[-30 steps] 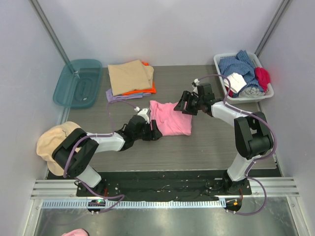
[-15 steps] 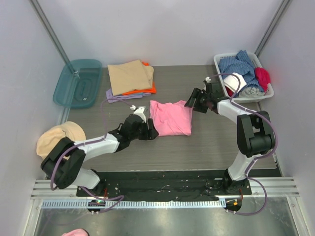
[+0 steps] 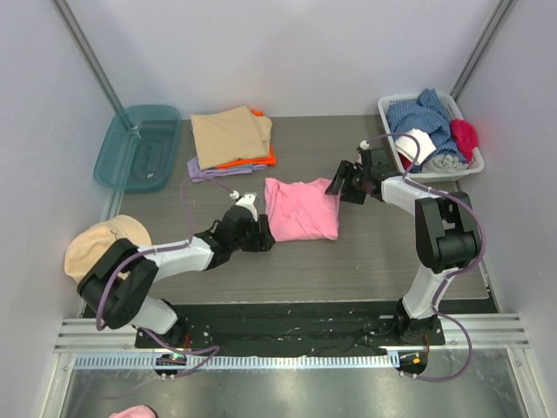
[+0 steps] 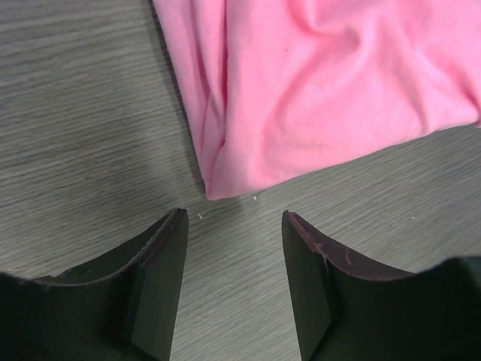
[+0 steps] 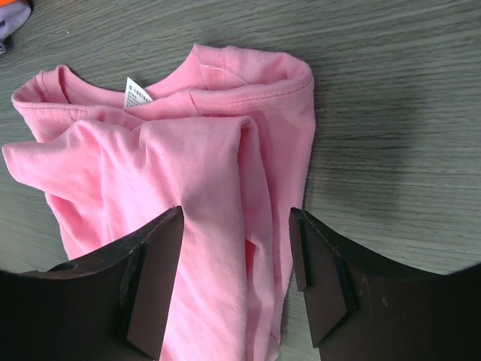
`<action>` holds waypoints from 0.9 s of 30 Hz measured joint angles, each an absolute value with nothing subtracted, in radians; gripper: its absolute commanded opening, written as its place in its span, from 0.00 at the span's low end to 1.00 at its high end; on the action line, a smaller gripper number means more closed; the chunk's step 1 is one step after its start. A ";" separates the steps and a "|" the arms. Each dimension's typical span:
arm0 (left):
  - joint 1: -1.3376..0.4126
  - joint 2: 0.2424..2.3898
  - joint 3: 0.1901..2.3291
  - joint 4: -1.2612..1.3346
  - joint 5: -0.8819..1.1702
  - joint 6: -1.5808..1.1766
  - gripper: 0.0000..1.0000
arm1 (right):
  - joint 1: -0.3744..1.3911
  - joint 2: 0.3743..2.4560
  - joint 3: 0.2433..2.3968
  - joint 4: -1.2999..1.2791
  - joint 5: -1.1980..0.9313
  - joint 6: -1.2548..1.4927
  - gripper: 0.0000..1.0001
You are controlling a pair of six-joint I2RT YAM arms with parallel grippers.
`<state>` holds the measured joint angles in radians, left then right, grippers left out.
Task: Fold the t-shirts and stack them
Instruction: Fold the tshirt
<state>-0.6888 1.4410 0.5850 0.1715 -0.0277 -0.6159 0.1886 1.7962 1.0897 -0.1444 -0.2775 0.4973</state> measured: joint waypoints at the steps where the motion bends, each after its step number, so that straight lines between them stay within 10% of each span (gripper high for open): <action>1: -0.689 1.457 0.585 0.176 -0.028 -0.616 0.53 | 0.189 1.796 1.090 -0.144 -0.279 0.497 0.66; 27: -0.685 1.582 0.603 0.326 -0.026 -0.615 0.41 | 0.189 1.797 1.090 -0.144 -0.291 0.491 0.65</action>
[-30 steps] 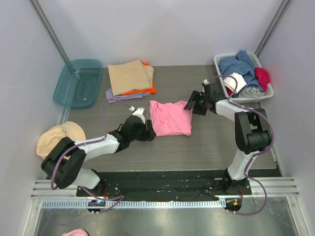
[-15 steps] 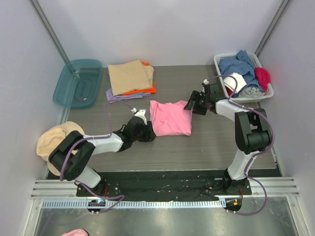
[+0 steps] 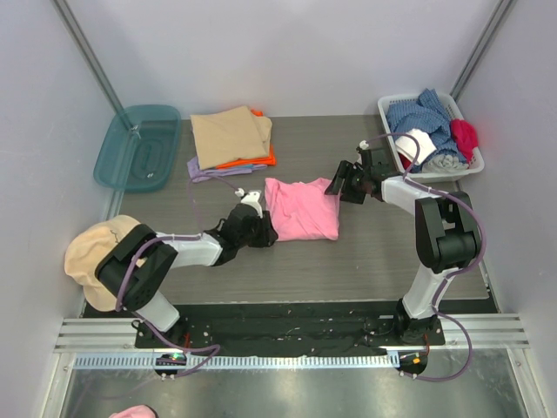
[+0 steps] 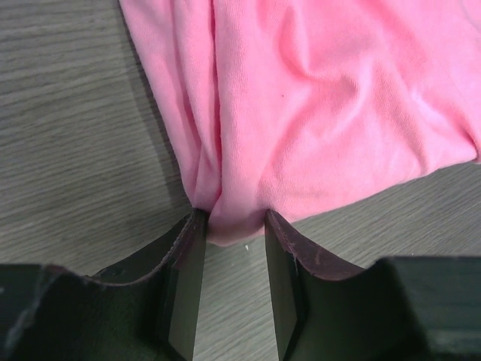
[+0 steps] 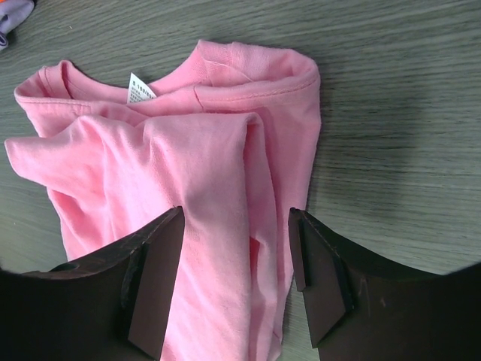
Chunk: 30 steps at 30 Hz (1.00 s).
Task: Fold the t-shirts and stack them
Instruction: Fold the tshirt
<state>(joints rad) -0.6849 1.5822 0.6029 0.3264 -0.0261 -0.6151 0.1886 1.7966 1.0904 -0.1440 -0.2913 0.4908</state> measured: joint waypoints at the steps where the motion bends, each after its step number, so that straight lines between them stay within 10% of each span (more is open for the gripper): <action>1: -0.685 1.591 0.607 0.336 -0.026 -0.615 0.41 | 0.189 1.797 1.090 -0.144 -0.292 0.491 0.65; 11: -0.673 1.626 0.617 0.371 -0.013 -0.609 0.00 | 0.189 1.797 1.096 -0.146 -0.302 0.485 0.51; 22: -0.668 1.626 0.614 0.377 -0.002 -0.601 0.00 | 0.189 1.821 1.119 -0.148 -0.311 0.482 0.46; 30: -0.667 1.623 0.601 0.394 0.001 -0.602 0.00 | 0.189 1.887 1.168 -0.143 -0.319 0.480 0.16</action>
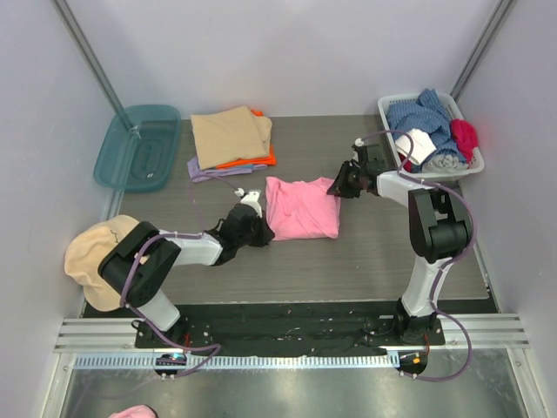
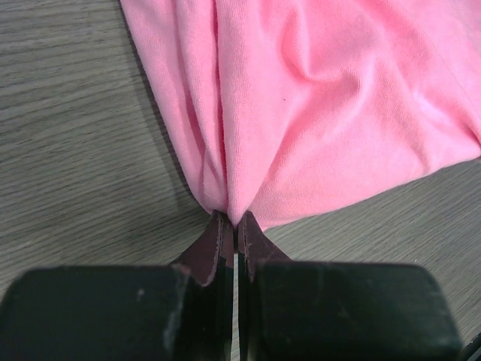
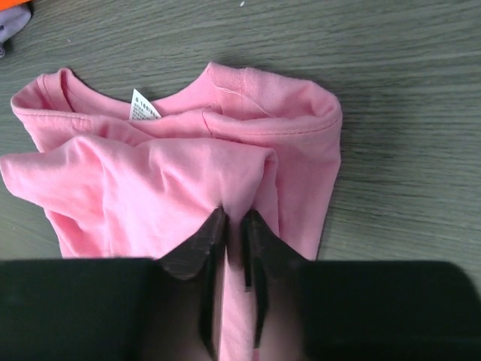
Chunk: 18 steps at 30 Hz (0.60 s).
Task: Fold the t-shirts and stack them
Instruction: Fold the tshirt
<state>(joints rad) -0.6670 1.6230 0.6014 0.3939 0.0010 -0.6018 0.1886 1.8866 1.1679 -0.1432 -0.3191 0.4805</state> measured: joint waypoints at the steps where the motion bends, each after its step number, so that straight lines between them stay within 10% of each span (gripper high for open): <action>1: -0.667 1.621 0.598 0.396 0.001 -0.602 0.00 | 0.189 1.893 1.171 -0.142 -0.321 0.481 0.13; 18: -0.639 1.538 0.525 0.377 0.000 -0.598 0.00 | 0.186 1.950 1.238 -0.157 -0.370 0.484 0.02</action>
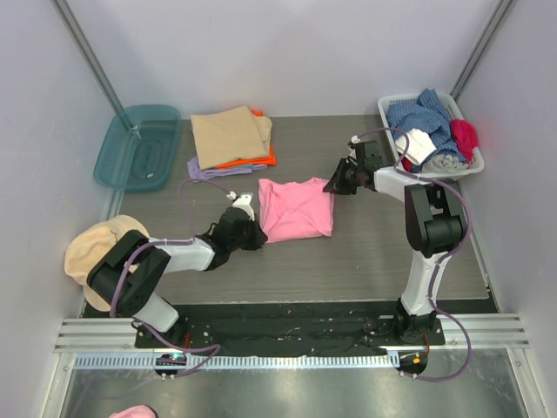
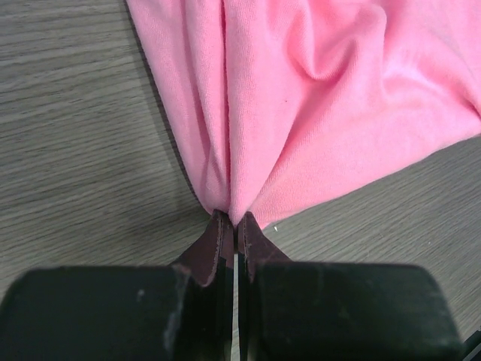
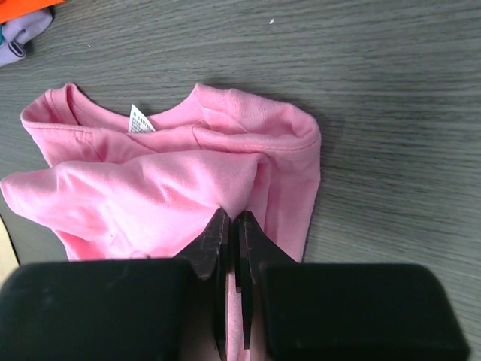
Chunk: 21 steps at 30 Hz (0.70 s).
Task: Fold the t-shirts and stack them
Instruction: Fold the tshirt
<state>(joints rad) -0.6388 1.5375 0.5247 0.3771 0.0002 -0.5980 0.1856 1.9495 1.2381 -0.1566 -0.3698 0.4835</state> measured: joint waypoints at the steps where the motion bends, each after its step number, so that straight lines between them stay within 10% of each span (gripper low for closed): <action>1: -0.639 1.534 0.524 0.374 0.001 -0.597 0.00 | 0.185 1.954 1.243 -0.157 -0.371 0.484 0.02; 18: -0.635 1.450 0.483 0.344 -0.010 -0.592 0.00 | 0.165 2.030 1.358 -0.200 -0.416 0.483 0.02; 21: -0.634 1.436 0.475 0.343 -0.012 -0.592 0.00 | 0.165 2.034 1.373 -0.214 -0.424 0.480 0.19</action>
<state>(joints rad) -0.6342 1.4364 0.4747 0.3428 -0.0120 -0.5919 0.1650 2.0338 1.3727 -0.2138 -0.4244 0.4801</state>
